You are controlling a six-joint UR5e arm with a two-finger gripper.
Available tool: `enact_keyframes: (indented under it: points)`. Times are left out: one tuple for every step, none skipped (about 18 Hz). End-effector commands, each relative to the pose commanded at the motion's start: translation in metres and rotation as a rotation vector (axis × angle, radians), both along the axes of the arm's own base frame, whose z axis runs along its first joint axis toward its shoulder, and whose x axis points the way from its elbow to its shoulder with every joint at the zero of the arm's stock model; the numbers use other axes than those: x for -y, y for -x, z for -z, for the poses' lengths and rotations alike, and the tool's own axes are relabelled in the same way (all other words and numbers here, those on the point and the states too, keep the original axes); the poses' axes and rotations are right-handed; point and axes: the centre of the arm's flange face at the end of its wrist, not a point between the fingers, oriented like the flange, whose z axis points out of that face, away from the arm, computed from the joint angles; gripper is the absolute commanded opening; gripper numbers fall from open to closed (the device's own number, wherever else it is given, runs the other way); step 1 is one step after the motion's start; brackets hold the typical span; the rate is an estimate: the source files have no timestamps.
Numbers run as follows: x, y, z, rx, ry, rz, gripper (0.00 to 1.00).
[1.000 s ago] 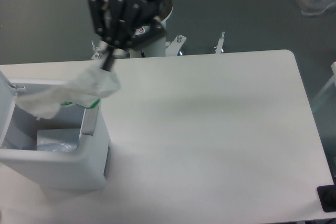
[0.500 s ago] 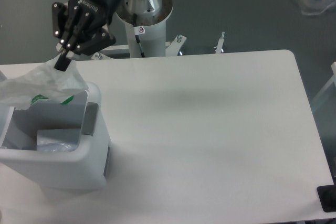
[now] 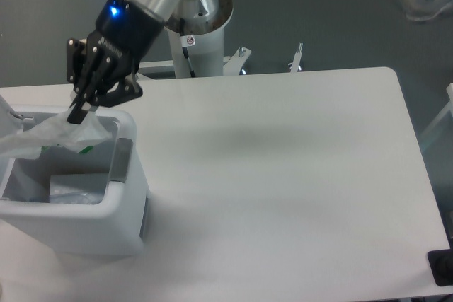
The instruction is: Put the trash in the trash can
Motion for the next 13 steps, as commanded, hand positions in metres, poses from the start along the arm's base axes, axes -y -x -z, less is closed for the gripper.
enact_keyframes:
  points:
    - [0.001, -0.001, 0.001, -0.002, -0.001, 0.002, 0.53]
    - [-0.001, 0.000, -0.001, -0.008, -0.004, 0.004, 0.73]
    - [-0.002, 0.002, -0.003, -0.009, -0.006, 0.003, 0.86]
    - [-0.002, 0.003, -0.006, -0.011, -0.009, 0.001, 0.99]
    - [-0.001, 0.004, -0.007, -0.011, -0.010, -0.003, 1.00]
    - [-0.001, 0.004, -0.008, -0.013, -0.010, -0.005, 1.00]
    - [0.004, 0.016, -0.011, -0.028, -0.003, -0.037, 1.00]
    - [0.013, 0.037, -0.013, -0.051, 0.010, -0.092, 1.00]
    - [0.028, 0.064, -0.018, -0.083, 0.027, -0.165, 1.00]
    - [0.042, 0.091, -0.024, -0.109, 0.038, -0.234, 1.00]
    - [0.057, 0.118, -0.030, -0.128, 0.044, -0.299, 1.00]
    - [0.073, 0.145, -0.032, -0.141, 0.056, -0.360, 1.00]
    - [0.089, 0.171, -0.028, -0.151, 0.076, -0.415, 1.00]
